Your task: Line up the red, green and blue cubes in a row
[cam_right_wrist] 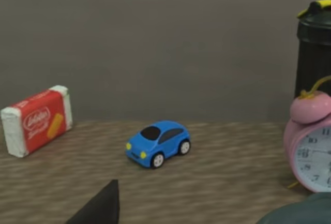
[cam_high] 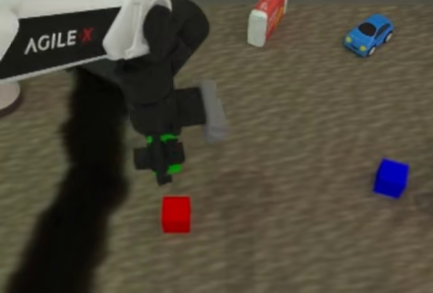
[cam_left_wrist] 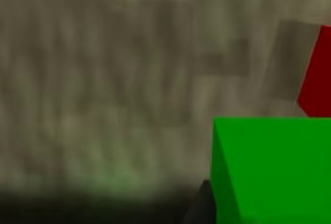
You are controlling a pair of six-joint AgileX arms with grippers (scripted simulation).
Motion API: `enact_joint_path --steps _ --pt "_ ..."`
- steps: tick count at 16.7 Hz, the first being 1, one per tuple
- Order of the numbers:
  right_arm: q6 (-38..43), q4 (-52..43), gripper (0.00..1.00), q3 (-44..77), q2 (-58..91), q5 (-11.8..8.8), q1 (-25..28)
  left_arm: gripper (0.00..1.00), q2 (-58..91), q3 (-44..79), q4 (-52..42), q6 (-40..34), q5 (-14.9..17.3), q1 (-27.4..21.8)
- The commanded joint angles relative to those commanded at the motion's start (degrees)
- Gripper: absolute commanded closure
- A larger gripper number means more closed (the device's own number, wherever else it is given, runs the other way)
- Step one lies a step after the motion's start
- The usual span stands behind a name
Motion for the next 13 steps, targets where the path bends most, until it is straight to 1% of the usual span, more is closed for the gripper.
enact_joint_path --steps 3,5,7,11,13 --pt "0.0 0.0 0.0 0.0 0.0 0.0 0.0 1.0 1.8 4.4 -2.5 -3.5 -0.1 -9.1" --pt "0.0 0.0 0.0 0.0 0.0 0.0 0.0 1.0 2.5 6.4 -3.6 -5.2 -0.1 -12.8" --pt "0.0 0.0 0.0 0.0 0.0 0.0 0.0 1.0 2.7 7.1 -3.9 -5.9 -0.1 -14.0" --pt "0.0 0.0 0.0 0.0 0.0 0.0 0.0 1.0 2.5 6.9 -3.6 -5.8 -0.1 -13.8" --pt "0.0 0.0 0.0 0.0 0.0 0.0 0.0 1.0 3.3 5.8 -1.7 -5.8 -0.1 -13.9"
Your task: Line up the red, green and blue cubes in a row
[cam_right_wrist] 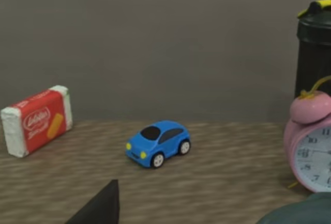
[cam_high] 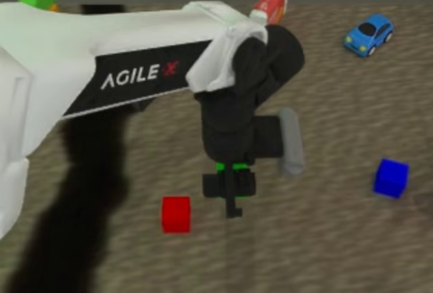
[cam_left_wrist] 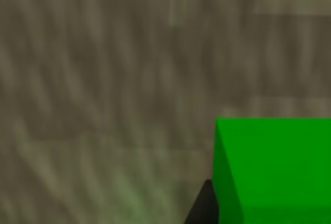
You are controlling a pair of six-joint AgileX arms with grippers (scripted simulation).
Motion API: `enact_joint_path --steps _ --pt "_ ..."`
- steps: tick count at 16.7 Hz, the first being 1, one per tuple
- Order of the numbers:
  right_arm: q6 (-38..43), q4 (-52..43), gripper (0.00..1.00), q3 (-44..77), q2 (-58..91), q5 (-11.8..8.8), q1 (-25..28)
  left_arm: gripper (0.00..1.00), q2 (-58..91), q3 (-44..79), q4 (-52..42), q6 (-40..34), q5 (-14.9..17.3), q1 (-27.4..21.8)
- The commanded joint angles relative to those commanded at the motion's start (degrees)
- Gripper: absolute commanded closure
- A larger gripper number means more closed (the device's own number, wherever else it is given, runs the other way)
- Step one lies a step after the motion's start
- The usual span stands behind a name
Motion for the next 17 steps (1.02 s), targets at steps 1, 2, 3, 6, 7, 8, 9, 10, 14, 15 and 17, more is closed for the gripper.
enact_joint_path --steps 1,2,3,6,7,8,9,10,14,15,17 --pt "0.0 0.0 0.0 0.0 0.0 0.0 0.0 1.0 0.7 -0.9 1.5 0.0 0.0 0.0" --pt "0.0 0.0 0.0 0.0 0.0 0.0 0.0 1.0 1.4 -1.9 3.3 -0.1 0.0 -0.1" --pt "0.0 0.0 0.0 0.0 0.0 0.0 0.0 1.0 2.3 -3.0 5.1 -0.1 0.0 -0.1" --pt "0.0 0.0 0.0 0.0 0.0 0.0 0.0 1.0 4.6 -5.8 10.1 -0.2 0.0 -0.3" --pt "0.0 0.0 0.0 0.0 0.0 0.0 0.0 1.0 5.0 -6.4 10.9 -0.2 0.0 -0.3" --pt "0.0 0.0 0.0 0.0 0.0 0.0 0.0 1.0 5.1 -6.5 11.2 -0.2 0.0 -0.3" --pt "0.0 0.0 0.0 0.0 0.0 0.0 0.0 1.0 5.1 -6.5 11.2 -0.2 0.0 -0.3" --pt "0.0 0.0 0.0 0.0 0.0 0.0 0.0 1.0 5.1 -6.5 11.2 -0.2 0.0 -0.3" --pt "0.0 0.0 0.0 0.0 0.0 0.0 0.0 0.77 5.1 -6.5 11.2 -0.2 0.0 -0.3" --pt "0.0 0.0 0.0 0.0 0.0 0.0 0.0 0.7 5.1 -6.5 11.2 -0.2 0.0 -0.3" --pt "0.0 0.0 0.0 0.0 0.0 0.0 0.0 0.55 5.1 -6.5 11.2 -0.2 0.0 -0.3"
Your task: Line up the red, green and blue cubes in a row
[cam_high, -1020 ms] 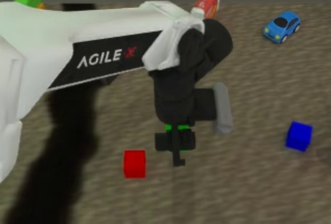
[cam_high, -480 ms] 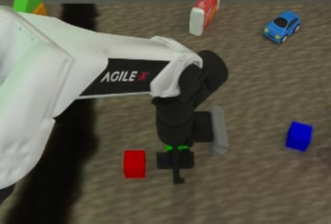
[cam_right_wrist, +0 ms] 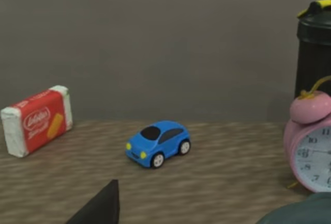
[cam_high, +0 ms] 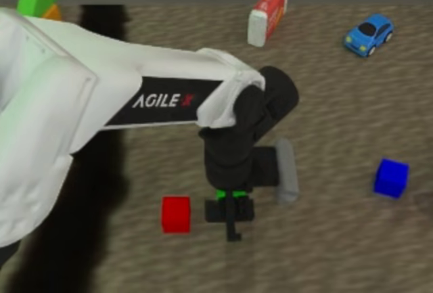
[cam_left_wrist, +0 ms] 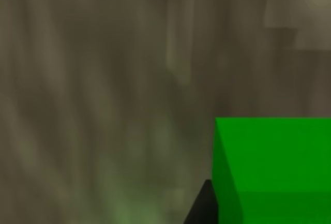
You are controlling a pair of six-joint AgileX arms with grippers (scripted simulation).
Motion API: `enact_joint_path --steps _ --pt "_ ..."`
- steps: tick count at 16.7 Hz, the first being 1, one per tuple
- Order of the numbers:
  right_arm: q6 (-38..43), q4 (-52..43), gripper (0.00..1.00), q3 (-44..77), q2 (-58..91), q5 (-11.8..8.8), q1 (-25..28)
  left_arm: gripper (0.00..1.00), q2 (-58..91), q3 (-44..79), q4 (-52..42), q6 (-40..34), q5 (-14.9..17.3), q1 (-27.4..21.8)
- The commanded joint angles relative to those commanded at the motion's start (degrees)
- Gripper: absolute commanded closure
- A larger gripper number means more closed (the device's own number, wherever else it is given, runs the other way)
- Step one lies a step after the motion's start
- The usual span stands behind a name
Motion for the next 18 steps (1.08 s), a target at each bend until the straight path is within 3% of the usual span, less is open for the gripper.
enact_joint_path --steps 7,18 --pt "0.0 0.0 0.0 0.0 0.0 0.0 0.0 0.02 0.0 0.0 0.0 0.0 0.0 0.0" --pt "0.0 0.0 0.0 0.0 0.0 0.0 0.0 0.0 -0.4 0.7 -1.0 0.0 0.0 0.2"
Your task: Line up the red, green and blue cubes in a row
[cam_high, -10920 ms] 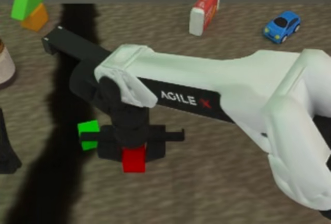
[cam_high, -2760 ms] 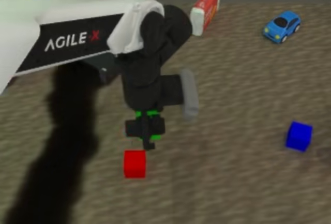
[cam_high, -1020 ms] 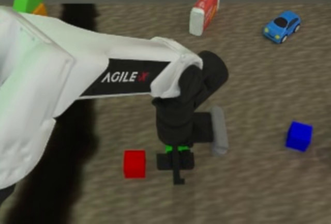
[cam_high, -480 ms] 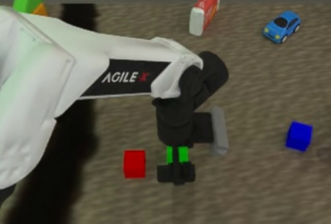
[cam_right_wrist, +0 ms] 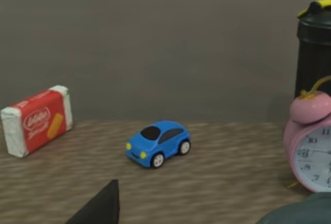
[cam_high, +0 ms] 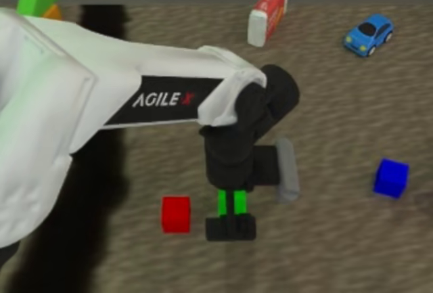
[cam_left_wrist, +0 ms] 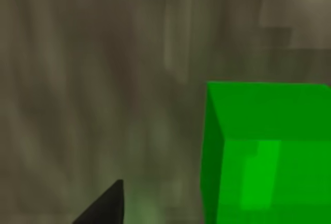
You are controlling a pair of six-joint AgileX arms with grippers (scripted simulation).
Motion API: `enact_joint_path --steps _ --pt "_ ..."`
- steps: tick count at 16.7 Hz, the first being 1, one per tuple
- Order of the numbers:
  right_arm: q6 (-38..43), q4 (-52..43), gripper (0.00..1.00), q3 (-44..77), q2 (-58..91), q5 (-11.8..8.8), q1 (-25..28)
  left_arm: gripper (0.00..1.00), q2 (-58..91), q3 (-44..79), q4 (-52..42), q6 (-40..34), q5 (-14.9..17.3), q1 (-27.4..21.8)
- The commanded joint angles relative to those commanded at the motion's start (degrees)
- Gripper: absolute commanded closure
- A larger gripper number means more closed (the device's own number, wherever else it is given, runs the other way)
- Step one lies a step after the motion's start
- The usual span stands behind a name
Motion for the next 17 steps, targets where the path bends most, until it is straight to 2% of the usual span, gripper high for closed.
enact_joint_path --steps 8,13,17 --pt "0.0 0.0 0.0 0.0 0.0 0.0 0.0 0.0 -4.8 7.8 -12.7 -0.1 0.0 1.1" --pt "-0.4 -0.4 0.0 0.5 0.5 0.0 0.1 0.0 -5.2 7.2 -12.2 -0.4 -0.1 1.0" --pt "-5.5 -5.2 0.0 7.4 8.3 -0.2 1.4 0.0 -13.6 -0.3 -6.9 -3.7 -0.6 5.3"
